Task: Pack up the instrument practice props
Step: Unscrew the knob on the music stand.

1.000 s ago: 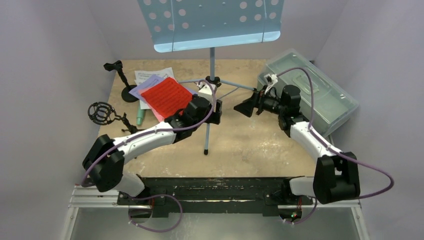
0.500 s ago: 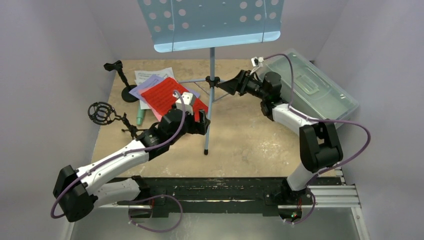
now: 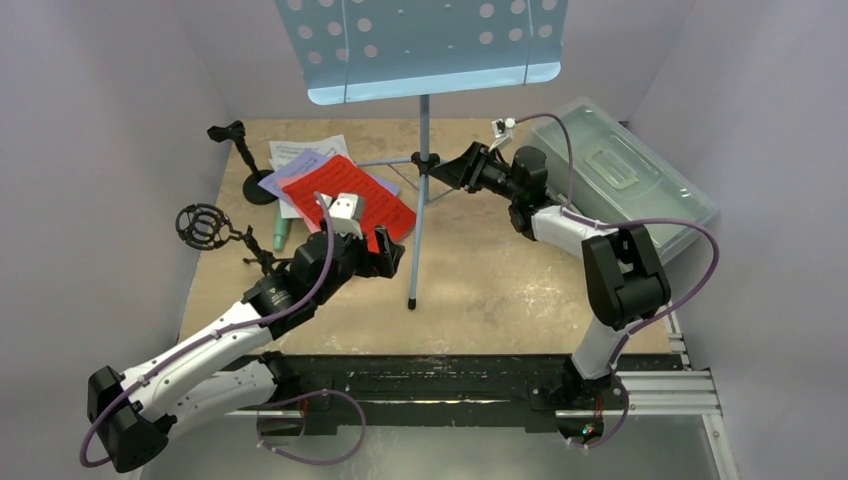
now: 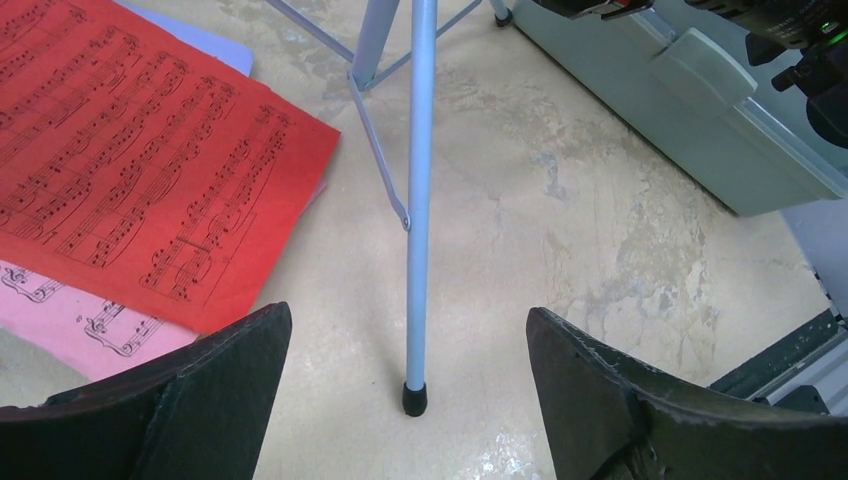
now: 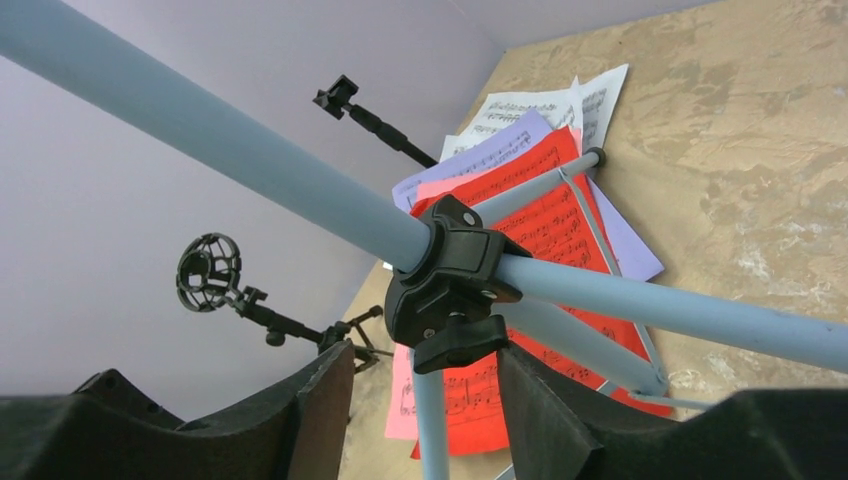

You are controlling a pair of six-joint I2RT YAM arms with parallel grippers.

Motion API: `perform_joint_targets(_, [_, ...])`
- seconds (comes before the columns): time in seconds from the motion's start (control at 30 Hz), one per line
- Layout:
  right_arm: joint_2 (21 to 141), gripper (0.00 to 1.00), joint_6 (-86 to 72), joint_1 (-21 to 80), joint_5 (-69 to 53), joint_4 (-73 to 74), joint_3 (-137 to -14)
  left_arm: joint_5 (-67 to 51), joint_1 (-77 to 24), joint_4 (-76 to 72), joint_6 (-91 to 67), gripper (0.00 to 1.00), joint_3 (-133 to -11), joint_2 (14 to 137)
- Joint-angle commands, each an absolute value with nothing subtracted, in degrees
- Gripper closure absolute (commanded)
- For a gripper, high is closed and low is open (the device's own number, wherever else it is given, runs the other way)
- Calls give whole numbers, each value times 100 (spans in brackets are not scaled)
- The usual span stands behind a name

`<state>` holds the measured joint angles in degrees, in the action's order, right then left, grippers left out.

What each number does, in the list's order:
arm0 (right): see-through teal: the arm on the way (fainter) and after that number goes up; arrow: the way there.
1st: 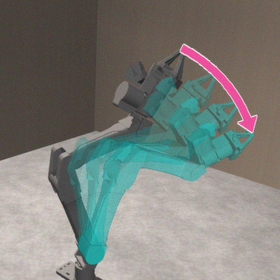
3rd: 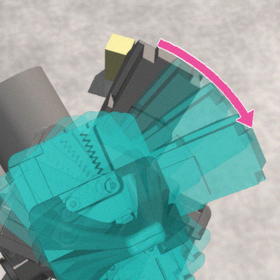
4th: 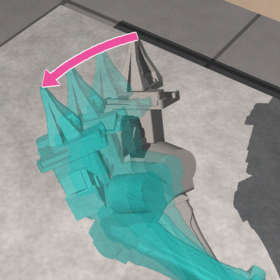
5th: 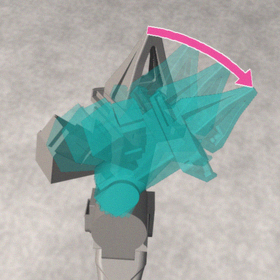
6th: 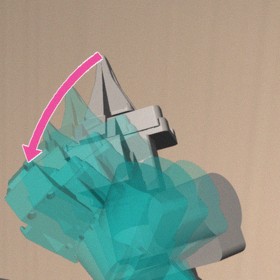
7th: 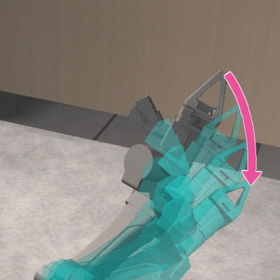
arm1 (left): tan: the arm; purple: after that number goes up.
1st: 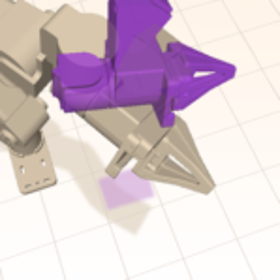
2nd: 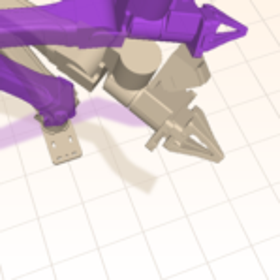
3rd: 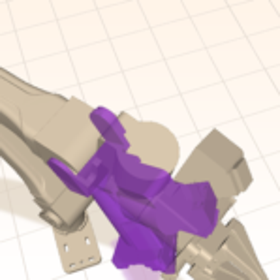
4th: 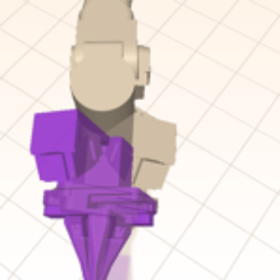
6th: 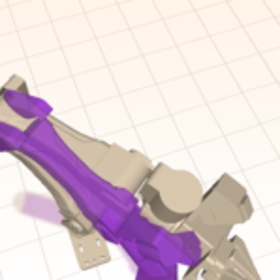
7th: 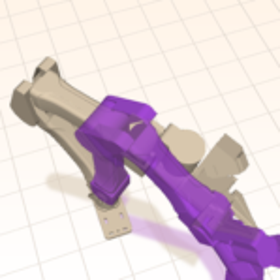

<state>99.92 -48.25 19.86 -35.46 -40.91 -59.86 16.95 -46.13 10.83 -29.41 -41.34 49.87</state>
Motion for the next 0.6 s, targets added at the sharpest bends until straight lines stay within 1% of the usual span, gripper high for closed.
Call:
perform_joint_targets(0.0, [10151, 44, -5067, 1995, -3593, -4609, -6078, 1737, -4572, 1153, -3082, 13, -4063, 4851])
perform_joint_targets(0.2, [10282, 56, -5015, 1995, -3581, -4703, -6155, 1731, -4573, 1254, -3110, 13, -4046, 4775])
perform_joint_targets(0.33, [10333, 57, -4981, 1982, -3551, -4723, -6203, 1796, -4579, 1389, -3091, 13, -4095, 4693])
perform_joint_targets(0.5, [10353, 56, -5117, 1912, -3600, -4928, -6200, 1826, -4572, 1488, -3093, 13, -4111, 4593])
perform_joint_targets(0.53, [10354, 57, -5104, 1908, -3610, -4930, -6211, 1828, -4577, 1493, -3094, 13, -4105, 4581])
perform_joint_targets(0.57, [10354, 60, -5069, 1900, -3626, -4926, -6226, 1828, -4579, 1496, -3099, 13, -4098, 4573])
